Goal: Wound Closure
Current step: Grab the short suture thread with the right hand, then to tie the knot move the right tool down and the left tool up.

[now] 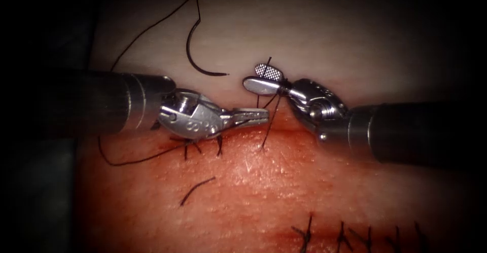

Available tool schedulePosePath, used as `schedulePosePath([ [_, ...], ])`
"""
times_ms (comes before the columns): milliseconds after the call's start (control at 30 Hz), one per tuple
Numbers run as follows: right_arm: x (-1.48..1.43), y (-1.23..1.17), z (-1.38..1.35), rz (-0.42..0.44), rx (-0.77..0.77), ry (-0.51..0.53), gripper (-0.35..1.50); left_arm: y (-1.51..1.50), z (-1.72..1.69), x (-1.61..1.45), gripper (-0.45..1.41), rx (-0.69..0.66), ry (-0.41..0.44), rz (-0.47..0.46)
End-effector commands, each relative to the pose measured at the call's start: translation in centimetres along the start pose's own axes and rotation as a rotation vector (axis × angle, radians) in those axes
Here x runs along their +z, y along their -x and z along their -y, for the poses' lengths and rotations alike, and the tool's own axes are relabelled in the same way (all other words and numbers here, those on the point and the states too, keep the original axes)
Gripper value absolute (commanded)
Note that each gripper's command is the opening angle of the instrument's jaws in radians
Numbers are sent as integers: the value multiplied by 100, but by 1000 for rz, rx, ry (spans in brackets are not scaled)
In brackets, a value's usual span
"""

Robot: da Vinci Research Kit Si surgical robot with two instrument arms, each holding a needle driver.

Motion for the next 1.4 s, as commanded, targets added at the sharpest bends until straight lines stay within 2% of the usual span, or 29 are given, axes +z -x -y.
schedulePosePath([
  [33,2,10,5,-9,-28,-8,-35,3,0,3,-45,3,-2,7],
  [200,-9,20,15,-19,-113,-19,-35,5,-2,-4,-45,3,-14,8],
  [367,-24,43,23,-42,-236,-17,-35,4,-4,-11,-45,4,-17,13],
  [500,-35,66,21,-99,-366,36,-35,0,-5,-15,-45,3,-18,25],
  [633,-44,78,25,-142,-425,98,-35,-3,1,-21,-45,-6,-19,46],
  [700,-49,84,30,-151,-468,125,-35,-1,12,-26,-45,-19,-23,46],
  [833,-65,98,47,-158,-585,175,-35,9,59,-34,-45,-40,-54,74],
  [967,-71,104,59,-158,-632,182,-35,24,96,-24,-45,-70,-65,104],
  [1067,-75,108,65,-150,-640,186,-35,47,130,-6,-45,-88,-80,134],
  [1400,-86,121,76,-107,-654,190,-35,106,160,21,-45,-105,-104,176],
])
